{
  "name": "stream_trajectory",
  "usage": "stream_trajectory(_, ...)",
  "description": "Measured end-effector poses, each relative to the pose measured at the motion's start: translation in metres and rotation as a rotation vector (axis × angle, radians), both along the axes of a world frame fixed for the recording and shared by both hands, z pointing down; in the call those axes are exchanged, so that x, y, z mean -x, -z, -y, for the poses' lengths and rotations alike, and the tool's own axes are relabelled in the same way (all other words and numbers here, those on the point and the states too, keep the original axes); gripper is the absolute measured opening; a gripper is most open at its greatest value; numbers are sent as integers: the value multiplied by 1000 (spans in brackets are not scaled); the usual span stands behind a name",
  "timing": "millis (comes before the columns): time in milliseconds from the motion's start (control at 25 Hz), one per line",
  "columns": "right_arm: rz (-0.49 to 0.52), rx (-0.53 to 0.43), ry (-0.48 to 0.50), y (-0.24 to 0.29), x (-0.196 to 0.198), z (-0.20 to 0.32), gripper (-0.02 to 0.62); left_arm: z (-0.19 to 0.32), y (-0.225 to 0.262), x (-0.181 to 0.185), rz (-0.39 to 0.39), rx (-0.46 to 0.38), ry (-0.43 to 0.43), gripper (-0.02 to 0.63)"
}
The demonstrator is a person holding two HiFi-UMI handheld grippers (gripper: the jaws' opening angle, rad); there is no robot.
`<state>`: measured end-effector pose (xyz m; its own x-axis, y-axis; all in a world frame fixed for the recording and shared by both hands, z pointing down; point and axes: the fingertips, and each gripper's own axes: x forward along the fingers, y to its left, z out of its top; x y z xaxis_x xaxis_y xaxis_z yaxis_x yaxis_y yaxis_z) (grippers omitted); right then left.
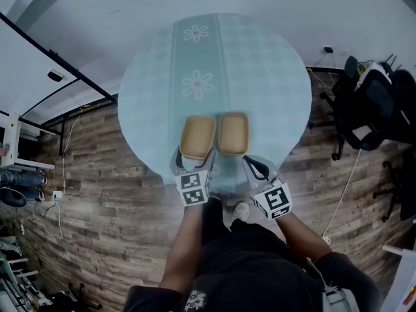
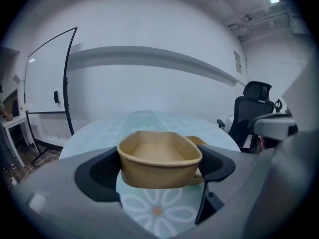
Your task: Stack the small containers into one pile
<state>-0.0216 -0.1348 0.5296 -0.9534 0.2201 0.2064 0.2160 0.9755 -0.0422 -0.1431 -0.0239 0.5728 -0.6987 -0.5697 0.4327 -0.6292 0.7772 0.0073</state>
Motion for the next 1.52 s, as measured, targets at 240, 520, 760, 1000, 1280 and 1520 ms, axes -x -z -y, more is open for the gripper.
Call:
stream_trajectory(240, 12, -13, -24, 8, -2, 6, 2, 15, 27, 5, 11, -78, 13, 492)
stream_trajectory(520, -8, -26, -68, 2, -21, 25, 2, 45, 34, -2, 25, -134, 28, 492)
stream_trajectory(760, -40, -35, -110, -8, -38, 45, 2, 75, 23, -15, 49, -163, 27, 492)
stream_trajectory(1000, -71, -38, -139, -20, -51, 57, 2, 94, 3, -24, 63, -176, 43, 492)
stream_trajectory(1280, -91, -33, -154, -26, -58, 65, 2, 109, -10, -30, 84, -203, 58, 494)
stream_trajectory(1520, -92, -29, -157, -27, -51, 69, 2, 115, -25, -31, 88, -181, 64, 495)
